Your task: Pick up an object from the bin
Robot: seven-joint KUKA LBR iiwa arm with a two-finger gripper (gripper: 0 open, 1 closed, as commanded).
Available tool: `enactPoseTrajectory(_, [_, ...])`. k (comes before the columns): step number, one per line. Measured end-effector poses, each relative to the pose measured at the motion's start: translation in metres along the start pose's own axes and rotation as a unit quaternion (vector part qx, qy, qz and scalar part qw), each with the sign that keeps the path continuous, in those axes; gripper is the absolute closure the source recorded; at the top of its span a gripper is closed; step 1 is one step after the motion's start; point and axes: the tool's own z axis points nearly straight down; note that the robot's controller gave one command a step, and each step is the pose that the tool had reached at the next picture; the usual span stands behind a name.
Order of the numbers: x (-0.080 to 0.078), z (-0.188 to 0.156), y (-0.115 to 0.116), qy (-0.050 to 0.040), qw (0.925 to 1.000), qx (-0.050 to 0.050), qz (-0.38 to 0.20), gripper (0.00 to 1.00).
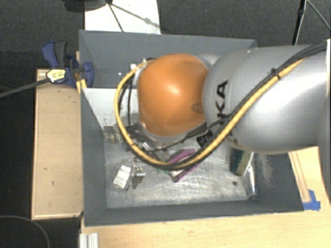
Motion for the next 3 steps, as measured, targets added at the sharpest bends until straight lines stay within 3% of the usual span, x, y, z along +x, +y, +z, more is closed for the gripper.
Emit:
enactPoseTrajectory(1, [-0.042,0.128,-0.058,-0.0010,0.9833,0.001,-0.182,0.00])
enactPoseTrajectory(2, [-0.058,0.172,0.006,-0.0046,0.9676,-0.001,-0.253,0.00])
enactPoseTrajectory(3, [-0.057,0.155,-0.024,-0.0030,0.9679,0.001,-0.251,0.00])
